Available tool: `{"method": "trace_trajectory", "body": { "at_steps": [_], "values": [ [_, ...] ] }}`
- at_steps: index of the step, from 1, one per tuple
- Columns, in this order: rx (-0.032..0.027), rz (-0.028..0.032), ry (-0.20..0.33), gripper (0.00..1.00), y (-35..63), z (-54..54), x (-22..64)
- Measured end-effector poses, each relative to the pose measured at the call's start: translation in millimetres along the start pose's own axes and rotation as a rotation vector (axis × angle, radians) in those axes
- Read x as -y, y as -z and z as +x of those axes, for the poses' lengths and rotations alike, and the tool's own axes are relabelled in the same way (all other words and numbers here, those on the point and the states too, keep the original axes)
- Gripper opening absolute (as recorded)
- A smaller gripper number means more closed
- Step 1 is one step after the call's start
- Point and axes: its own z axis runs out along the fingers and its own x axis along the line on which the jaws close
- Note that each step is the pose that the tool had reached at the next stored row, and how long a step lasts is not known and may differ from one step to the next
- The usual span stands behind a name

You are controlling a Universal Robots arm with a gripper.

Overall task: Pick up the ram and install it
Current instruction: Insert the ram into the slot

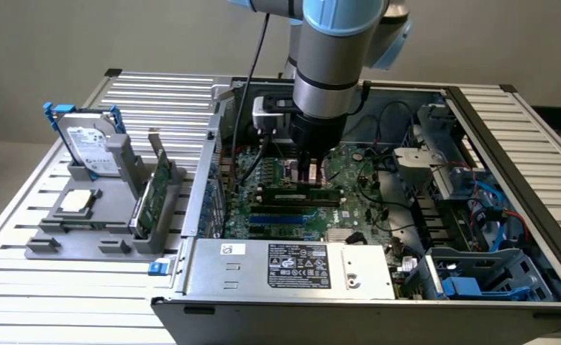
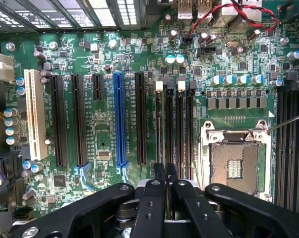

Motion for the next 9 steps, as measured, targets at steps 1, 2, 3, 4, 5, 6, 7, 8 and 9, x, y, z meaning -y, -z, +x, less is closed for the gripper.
{"method": "trace_trajectory", "body": {
  "at_steps": [1,2,3,4,5,6,7,8,9],
  "values": [
    [0.0004,-0.0005,0.000,0.13,0.0,0.0,0.0],
    [0.0009,-0.0009,0.000,0.13,0.0,0.0,0.0],
    [0.0013,-0.0012,0.000,0.13,0.0,0.0,0.0],
    [0.0017,-0.0014,0.000,0.13,0.0,0.0,0.0],
    [0.0022,-0.0016,0.000,0.13,0.0,0.0,0.0],
    [0.0026,-0.0018,0.000,0.13,0.0,0.0,0.0],
    [0.0029,-0.0019,0.000,0.13,0.0,0.0,0.0],
    [0.0030,-0.0020,0.000,0.13,0.0,0.1,0.0],
    [0.0033,-0.0020,0.000,0.13,-0.2,0.1,0.0]
  ]
}}
